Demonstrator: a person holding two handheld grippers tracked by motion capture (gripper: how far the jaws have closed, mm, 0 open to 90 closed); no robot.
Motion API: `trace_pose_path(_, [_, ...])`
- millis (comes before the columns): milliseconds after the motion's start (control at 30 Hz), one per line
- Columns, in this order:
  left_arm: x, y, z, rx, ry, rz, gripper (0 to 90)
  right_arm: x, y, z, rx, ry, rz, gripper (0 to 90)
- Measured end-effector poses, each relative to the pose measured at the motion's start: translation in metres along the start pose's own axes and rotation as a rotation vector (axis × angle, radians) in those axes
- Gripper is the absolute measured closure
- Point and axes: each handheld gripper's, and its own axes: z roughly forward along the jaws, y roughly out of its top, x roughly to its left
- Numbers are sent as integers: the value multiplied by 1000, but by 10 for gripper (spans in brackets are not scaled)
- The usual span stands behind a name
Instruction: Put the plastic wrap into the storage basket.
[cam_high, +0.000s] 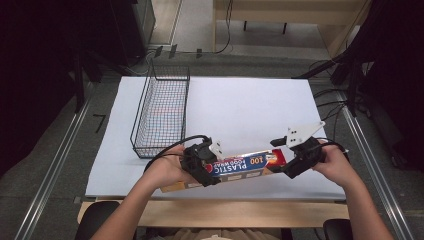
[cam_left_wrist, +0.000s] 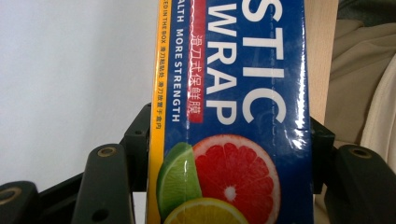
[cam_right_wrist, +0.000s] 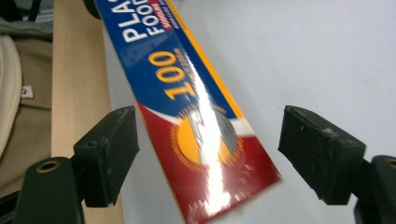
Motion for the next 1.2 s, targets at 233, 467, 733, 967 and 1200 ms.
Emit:
trace_pose_path(233, [4,-3,-10,-14,13,-33,397,-11,-16,-9,-38,-35,24,202])
trace_pose_path(467, [10,-7,-18,-32,28,-73,397,-14,-23,-8,-20,-43,25,202])
trace_pose_path(733, [13,-10,-32,-58,45,-122,396,-14,-29,2,-34,-49,38,204])
trace_pose_path(967, [17,-15,-41,-73,82,-140,395,-16,-36,23,-4,-94,105,205])
trace_pose_path(1200, [22,-21,-49,-77,109,-188,395,-17,-41,44,34,-114,153,204])
